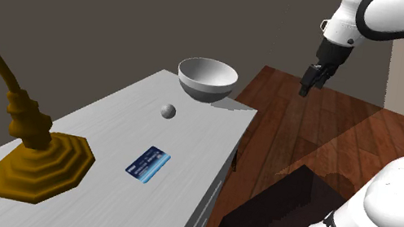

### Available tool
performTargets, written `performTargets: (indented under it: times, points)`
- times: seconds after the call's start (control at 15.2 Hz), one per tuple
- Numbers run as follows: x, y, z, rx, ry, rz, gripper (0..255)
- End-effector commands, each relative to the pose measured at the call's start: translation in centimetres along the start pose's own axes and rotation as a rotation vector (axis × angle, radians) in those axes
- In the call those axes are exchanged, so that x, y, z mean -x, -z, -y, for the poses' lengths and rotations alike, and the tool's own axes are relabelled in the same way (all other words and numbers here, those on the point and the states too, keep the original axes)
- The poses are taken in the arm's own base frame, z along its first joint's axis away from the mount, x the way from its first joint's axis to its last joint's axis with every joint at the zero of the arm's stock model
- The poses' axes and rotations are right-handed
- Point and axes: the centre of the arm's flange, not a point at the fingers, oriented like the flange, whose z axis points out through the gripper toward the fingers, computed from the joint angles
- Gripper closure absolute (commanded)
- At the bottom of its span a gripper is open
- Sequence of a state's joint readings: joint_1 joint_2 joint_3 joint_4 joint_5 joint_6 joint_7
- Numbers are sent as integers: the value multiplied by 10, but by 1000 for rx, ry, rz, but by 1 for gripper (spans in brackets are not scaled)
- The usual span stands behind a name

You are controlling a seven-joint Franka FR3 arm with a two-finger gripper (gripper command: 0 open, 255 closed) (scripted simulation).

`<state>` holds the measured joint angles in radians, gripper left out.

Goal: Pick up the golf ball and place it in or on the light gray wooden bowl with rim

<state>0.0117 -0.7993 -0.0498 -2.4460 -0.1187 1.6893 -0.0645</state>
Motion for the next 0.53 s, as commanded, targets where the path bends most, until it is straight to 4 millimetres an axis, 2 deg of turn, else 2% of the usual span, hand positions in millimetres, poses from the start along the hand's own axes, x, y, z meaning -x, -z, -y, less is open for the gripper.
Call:
performTargets:
  times: [0.0,0.46]
  points:
    - [0,0,0,0,0,0,0]
    - [-30,-2,85,-9,6,-15,0]
